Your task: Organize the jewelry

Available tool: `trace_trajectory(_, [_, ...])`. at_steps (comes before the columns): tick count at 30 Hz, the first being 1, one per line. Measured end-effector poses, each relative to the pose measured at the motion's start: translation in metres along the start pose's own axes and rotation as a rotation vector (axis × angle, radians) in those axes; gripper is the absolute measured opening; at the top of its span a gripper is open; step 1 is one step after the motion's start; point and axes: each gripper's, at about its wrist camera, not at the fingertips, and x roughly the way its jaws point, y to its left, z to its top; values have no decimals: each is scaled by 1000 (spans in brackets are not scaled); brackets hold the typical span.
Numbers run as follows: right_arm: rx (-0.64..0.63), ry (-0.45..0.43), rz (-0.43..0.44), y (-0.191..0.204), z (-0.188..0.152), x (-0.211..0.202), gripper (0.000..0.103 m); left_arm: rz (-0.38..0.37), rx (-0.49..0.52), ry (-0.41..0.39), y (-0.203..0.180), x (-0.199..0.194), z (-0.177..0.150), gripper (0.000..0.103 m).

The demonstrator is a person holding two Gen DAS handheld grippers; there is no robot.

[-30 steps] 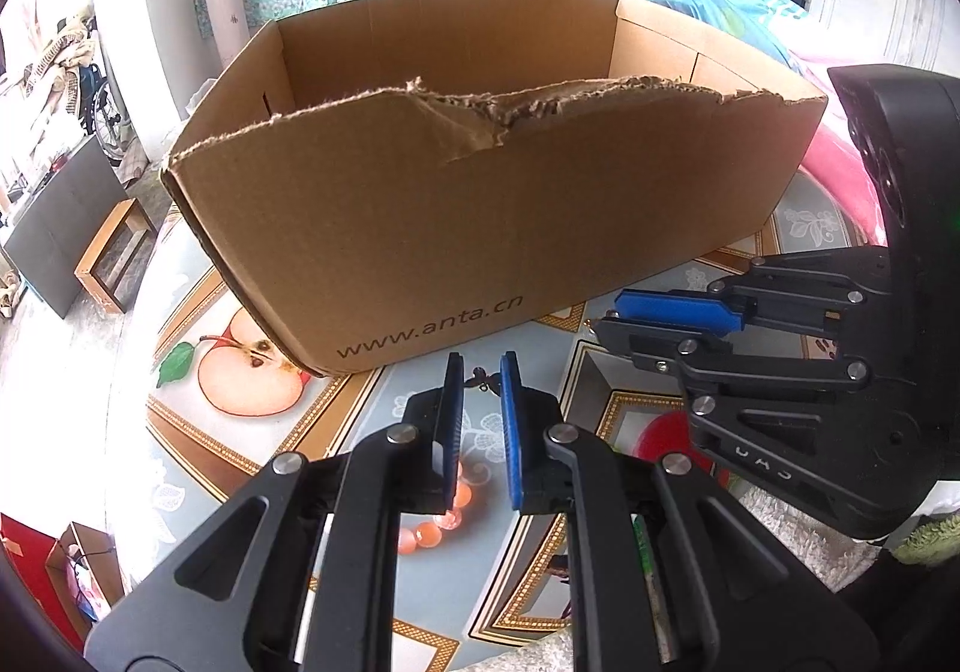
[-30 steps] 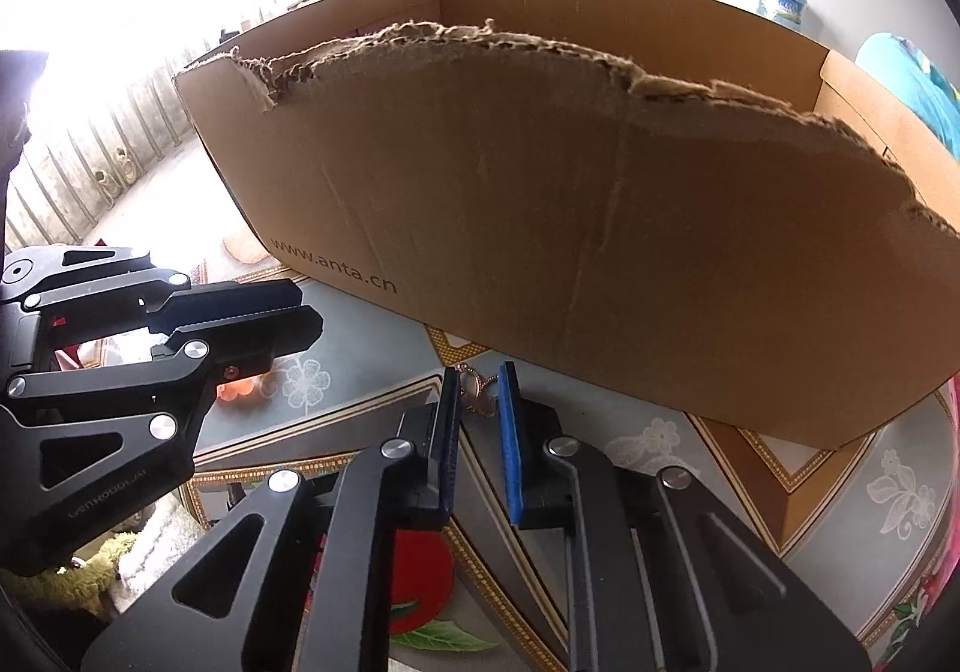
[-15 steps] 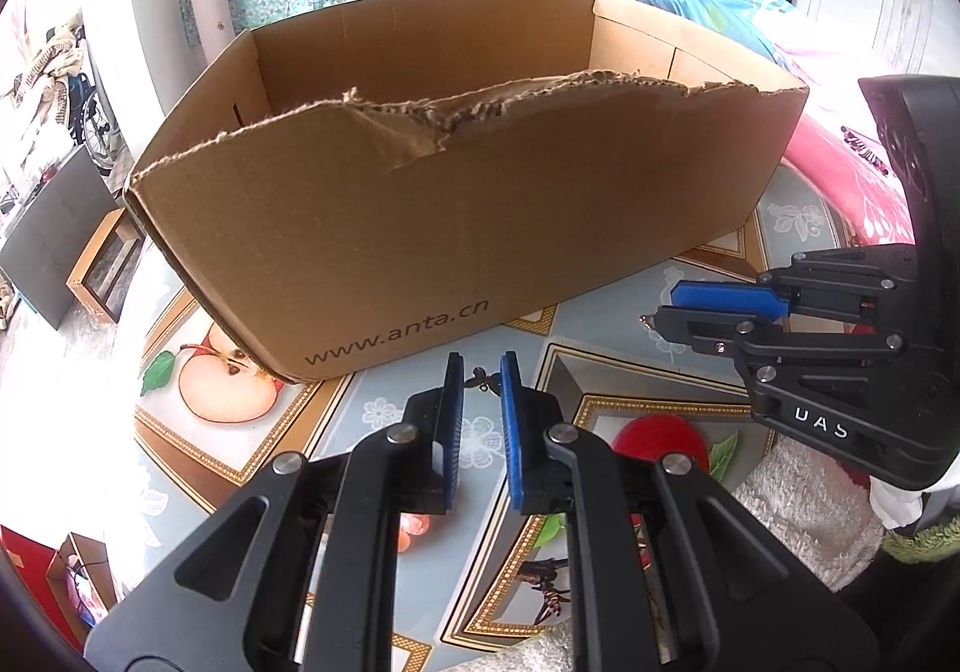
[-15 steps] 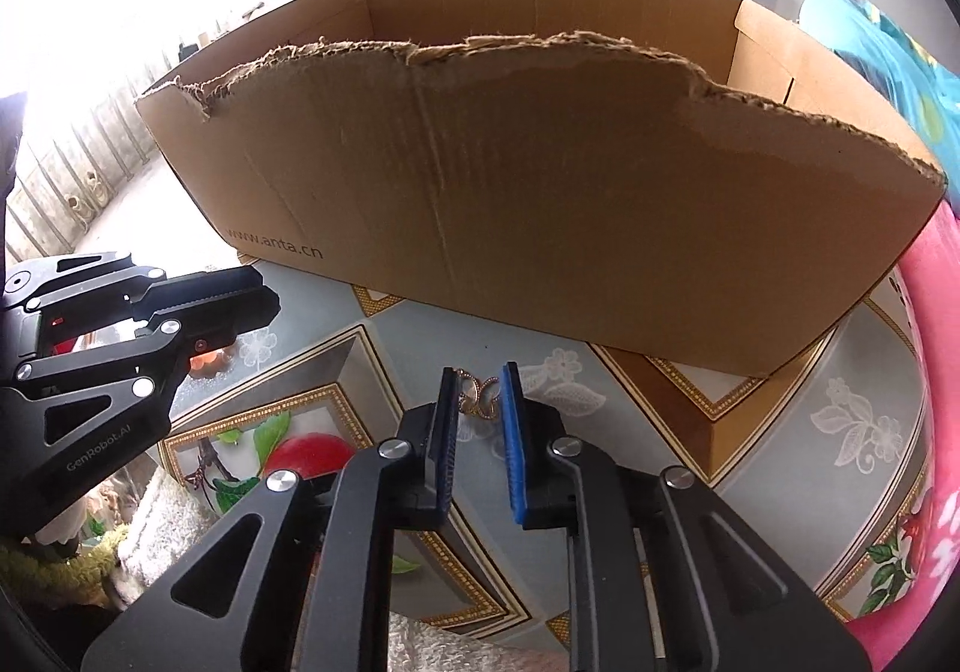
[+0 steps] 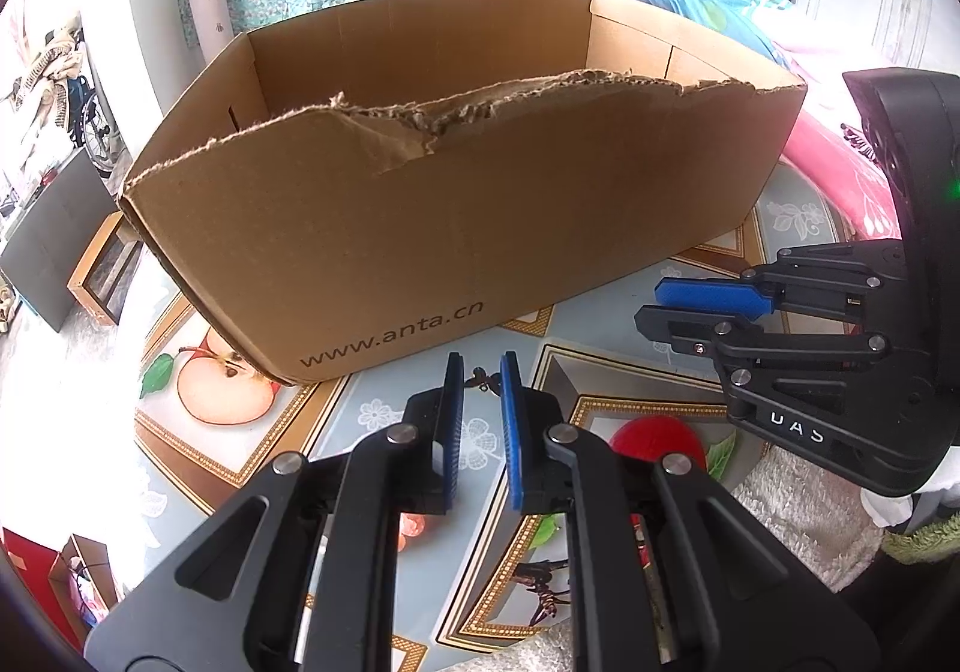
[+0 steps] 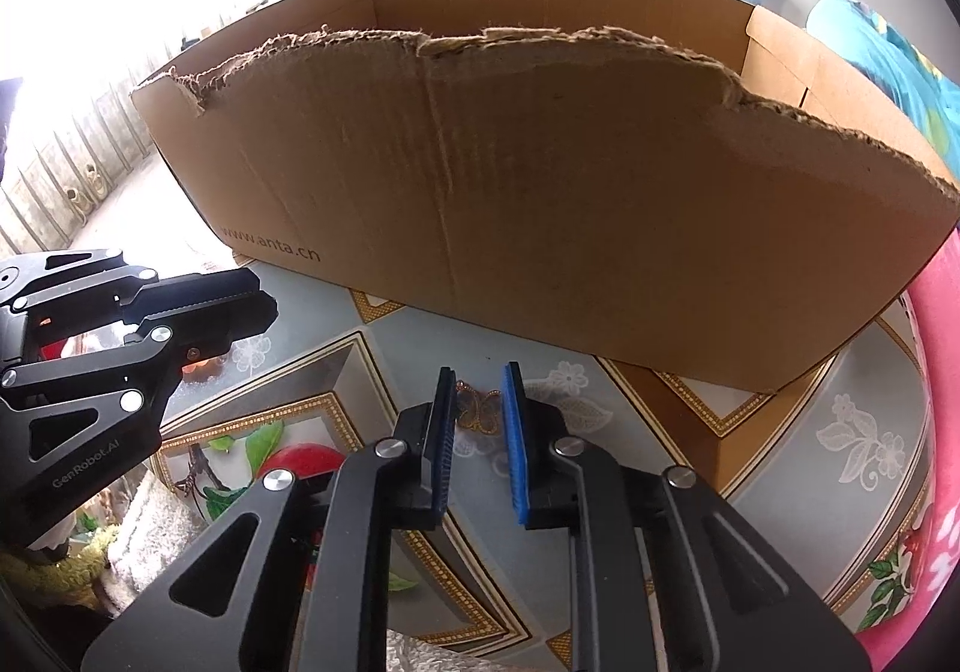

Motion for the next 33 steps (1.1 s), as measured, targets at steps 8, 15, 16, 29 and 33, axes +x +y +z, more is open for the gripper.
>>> trace_trajectory(8, [12,-3,14,-7,-3,-3,14,1,0,-2,0,-1,0,11])
trace_trajectory(15, [16,-13,28,-10,-3,-11,8,1,-2,-1,0,-1,0,11])
trace_trajectory(16, [17,-16,25,-11,-3,-13,8,1,-2,-2,0,-1,0,11])
trace_trajectory(29, [41,36,32,-24,-12,-14,8,-1,3,-7,1,-3,-1,11])
trace_trajectory(33, [32,50,60,-20,-14,-14,9,-1,4,-7,1,-3,0,11])
